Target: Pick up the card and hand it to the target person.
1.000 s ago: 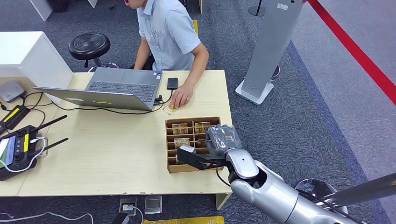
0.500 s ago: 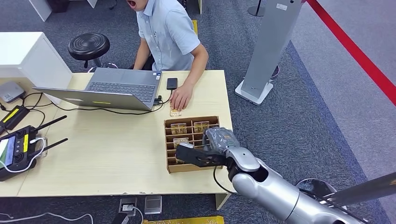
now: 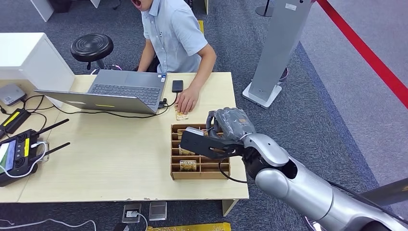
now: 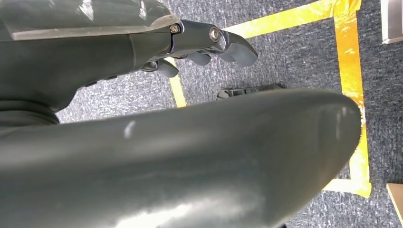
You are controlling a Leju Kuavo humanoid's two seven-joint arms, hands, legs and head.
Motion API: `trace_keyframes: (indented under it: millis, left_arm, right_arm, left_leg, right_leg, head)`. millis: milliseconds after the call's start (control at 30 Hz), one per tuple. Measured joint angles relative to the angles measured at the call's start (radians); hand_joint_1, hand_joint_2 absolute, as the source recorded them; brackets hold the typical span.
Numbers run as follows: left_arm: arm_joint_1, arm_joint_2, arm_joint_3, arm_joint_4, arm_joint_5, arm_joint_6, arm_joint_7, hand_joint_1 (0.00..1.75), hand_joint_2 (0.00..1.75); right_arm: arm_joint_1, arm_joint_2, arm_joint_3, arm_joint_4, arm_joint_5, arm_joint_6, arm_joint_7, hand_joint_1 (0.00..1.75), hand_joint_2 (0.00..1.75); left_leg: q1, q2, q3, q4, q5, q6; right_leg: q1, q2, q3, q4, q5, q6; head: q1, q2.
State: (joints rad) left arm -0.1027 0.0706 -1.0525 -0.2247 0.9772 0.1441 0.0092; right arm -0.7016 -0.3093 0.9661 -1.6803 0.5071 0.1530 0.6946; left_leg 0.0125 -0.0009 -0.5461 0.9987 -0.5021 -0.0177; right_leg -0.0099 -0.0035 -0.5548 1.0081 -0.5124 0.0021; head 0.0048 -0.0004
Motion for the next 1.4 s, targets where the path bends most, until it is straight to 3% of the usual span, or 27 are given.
trace_keyframes:
  millis: [300,667,1000,1133,1400]
  left_arm:
    - [0.000,-0.001,0.000,0.000,0.002,0.000,-0.008,0.00,0.00]
    - [-0.015,-0.010,0.000,0.000,-0.021,-0.007,0.003,0.00,0.00]
    - [-0.024,-0.014,-0.001,0.000,-0.025,-0.008,0.010,0.00,0.00]
    - [-0.024,-0.014,-0.004,0.000,-0.035,-0.016,0.009,0.00,0.00]
    - [-0.024,-0.014,-0.007,0.000,-0.033,-0.015,0.009,0.00,0.00]
  right_arm:
    - [0.001,-0.003,-0.006,-0.052,0.159,-0.091,-0.020,1.52,1.75]
    - [0.013,0.016,-0.035,0.033,0.417,-0.357,-0.059,1.52,1.75]
    - [0.030,0.043,-0.061,0.174,0.460,-0.430,-0.080,1.52,1.75]
    - [0.036,0.052,-0.063,0.204,0.460,-0.429,-0.080,0.00,1.75]
    - [0.041,0.066,-0.068,0.236,0.438,-0.453,-0.095,0.00,1.75]
  left_leg:
    - [0.000,0.000,0.000,0.000,0.000,0.000]
    - [0.000,0.000,0.000,0.000,0.000,0.000]
    - [0.000,0.000,-0.001,0.000,0.000,0.000]
    - [0.000,0.000,-0.001,0.000,0.000,0.000]
    - [0.000,0.000,0.000,0.000,0.000,0.000]
  right_leg:
    - [0.000,0.000,0.000,0.000,0.000,0.000]
    - [0.000,0.000,0.000,0.000,0.000,0.000]
    - [0.000,0.000,0.000,0.000,0.000,0.000]
    - [0.000,0.000,0.000,0.000,0.000,0.000]
    - [0.000,0.000,0.000,0.000,0.000,0.000]
  head:
    - [0.001,0.000]
    - [0.000,0.000]
    - [0.000,0.000]
    - [0.000,0.000]
    - [0.000,0.000]
